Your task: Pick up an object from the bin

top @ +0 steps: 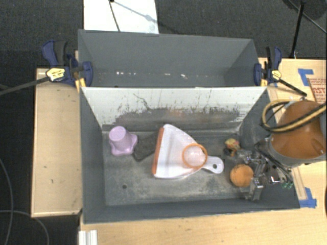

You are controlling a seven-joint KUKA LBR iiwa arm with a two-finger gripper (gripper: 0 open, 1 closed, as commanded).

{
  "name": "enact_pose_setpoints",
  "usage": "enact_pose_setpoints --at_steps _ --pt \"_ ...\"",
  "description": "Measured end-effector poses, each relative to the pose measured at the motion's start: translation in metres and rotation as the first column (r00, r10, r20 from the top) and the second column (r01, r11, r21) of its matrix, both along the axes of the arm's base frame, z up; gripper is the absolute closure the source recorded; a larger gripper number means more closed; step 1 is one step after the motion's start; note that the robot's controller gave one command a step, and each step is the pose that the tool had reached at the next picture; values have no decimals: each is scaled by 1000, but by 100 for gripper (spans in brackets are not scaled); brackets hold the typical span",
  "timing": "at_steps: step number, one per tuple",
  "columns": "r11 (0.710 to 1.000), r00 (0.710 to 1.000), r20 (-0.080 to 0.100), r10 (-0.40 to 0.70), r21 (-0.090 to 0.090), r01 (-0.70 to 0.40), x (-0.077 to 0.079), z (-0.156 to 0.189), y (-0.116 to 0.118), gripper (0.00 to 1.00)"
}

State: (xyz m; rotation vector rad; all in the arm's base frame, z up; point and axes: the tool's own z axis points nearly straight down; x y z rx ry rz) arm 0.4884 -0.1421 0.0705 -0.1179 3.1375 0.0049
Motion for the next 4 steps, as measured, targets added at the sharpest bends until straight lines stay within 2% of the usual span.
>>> enact_pose_setpoints --at_steps 1,2,3,4 --pt "999 999 4 34 -5 -34 3 6 -7 100" --pt "999 999 4 36 -5 -36 3 6 -7 100" --pt "999 999 -7 34 -1 -34 0 55 -1 100" --pt "995 995 1 97 -3 -97 21 164 16 100"
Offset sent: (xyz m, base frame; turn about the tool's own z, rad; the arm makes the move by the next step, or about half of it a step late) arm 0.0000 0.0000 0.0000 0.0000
